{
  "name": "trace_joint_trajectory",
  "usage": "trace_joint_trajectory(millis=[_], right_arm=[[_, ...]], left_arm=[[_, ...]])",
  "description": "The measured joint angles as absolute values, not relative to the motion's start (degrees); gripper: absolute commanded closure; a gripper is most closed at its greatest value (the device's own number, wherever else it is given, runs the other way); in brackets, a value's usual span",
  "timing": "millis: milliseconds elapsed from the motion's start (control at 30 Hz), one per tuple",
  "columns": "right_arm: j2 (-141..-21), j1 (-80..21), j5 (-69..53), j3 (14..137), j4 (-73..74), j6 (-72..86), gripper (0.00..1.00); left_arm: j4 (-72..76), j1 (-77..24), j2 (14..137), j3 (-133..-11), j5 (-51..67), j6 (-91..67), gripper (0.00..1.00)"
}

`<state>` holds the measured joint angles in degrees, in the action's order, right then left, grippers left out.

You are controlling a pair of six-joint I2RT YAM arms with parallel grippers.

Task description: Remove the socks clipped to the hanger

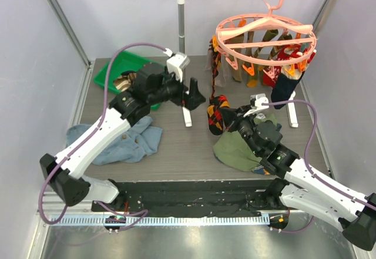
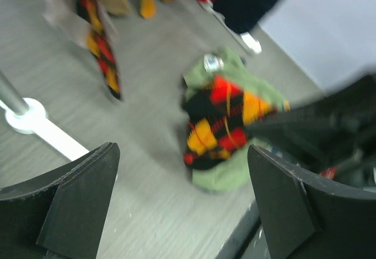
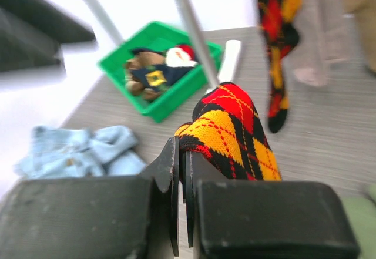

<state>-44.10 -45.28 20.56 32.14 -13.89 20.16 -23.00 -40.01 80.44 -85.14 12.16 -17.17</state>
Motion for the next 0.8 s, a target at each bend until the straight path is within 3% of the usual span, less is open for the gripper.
trace_joint_trajectory(millis=[167,433,567,667,700,767,800], right_arm=[[-43.9,-45.3,13.2,33.3,-14.1,22.9,0.99],[-44.3,-45.3,2.3,33.4,-16.7,26.1,0.99],[-44.2,-45.3,0.8,33.4,-18.0,27.2,0.99],[-43.9,-45.3,0.5,33.4,-17.9,27.2,0.99],[-43.8,-45.3,0.3,33.4,-17.9,27.1,0.99],[-43.6,-45.3,0.2,33.6,-17.6,26.9,0.96],[-43.6,-45.3,0.1,33.8,-17.5,26.9,0.94]], left_arm=[[-23.9,-40.0,76.1,-77.5,20.7,-13.0,0.02],[-29.5,-40.0,80.6,-79.4,31.8,-8.3,0.03],[-30.7,-40.1,81.3,-79.4,34.5,-7.8,0.1],[-30.8,-40.1,81.5,-79.4,35.5,-7.4,0.37],[-30.8,-40.2,81.7,-79.4,35.8,-7.2,0.62],[-30.8,-40.2,82.3,-79.4,36.0,-7.6,0.81],[-30.8,-40.2,82.7,-79.4,36.0,-7.5,0.96]])
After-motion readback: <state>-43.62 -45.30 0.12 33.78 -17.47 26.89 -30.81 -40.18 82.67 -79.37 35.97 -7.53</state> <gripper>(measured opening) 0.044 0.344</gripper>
